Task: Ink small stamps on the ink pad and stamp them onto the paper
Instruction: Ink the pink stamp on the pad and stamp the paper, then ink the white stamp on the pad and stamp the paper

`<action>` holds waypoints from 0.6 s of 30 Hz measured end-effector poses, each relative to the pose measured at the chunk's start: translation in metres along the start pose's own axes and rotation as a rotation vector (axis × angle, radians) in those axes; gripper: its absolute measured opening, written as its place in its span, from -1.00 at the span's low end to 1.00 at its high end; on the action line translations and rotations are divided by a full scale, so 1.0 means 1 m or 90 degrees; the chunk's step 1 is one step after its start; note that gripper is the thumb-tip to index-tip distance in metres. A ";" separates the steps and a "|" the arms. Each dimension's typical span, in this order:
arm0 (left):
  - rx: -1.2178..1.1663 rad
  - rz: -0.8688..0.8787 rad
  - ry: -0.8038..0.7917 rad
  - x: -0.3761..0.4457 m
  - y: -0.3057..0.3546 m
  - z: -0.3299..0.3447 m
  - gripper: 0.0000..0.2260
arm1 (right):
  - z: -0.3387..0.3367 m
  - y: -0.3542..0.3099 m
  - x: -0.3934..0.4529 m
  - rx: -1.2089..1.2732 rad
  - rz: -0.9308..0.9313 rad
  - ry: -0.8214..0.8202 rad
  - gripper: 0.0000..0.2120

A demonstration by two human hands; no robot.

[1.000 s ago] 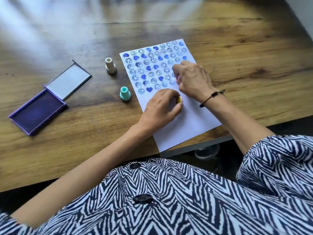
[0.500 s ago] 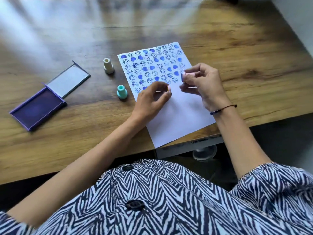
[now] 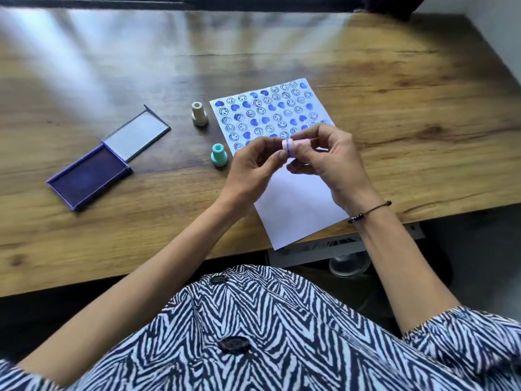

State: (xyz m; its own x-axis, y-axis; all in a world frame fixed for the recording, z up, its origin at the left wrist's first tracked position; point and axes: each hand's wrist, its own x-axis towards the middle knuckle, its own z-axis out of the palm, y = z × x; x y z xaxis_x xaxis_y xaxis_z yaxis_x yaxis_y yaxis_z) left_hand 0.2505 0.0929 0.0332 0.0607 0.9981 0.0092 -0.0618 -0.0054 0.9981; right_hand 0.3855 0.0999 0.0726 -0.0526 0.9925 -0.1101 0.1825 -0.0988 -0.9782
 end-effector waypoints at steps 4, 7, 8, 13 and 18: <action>0.088 0.049 0.033 -0.009 0.007 -0.011 -0.88 | 0.013 -0.002 -0.003 -0.005 -0.040 -0.024 -0.93; 0.187 0.110 0.085 -0.017 0.010 -0.025 -0.87 | 0.029 -0.006 -0.002 -0.009 -0.050 -0.060 -0.93; 0.222 0.118 0.096 -0.019 0.010 -0.031 -0.87 | 0.034 -0.007 -0.001 -0.009 -0.044 -0.076 -0.93; 0.390 0.057 0.117 -0.031 0.005 -0.066 -0.84 | 0.063 -0.001 0.006 -0.291 -0.115 -0.121 -0.94; 0.365 0.004 0.212 -0.041 0.002 -0.090 -0.86 | 0.089 0.009 0.000 -0.556 -0.278 -0.125 -0.91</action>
State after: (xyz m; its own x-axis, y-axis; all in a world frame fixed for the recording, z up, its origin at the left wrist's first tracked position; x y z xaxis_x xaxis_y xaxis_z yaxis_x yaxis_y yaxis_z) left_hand 0.1578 0.0574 0.0293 -0.2549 0.9630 0.0878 0.4841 0.0485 0.8737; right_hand 0.2997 0.0926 0.0479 -0.4343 0.8922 0.1239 0.7626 0.4374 -0.4766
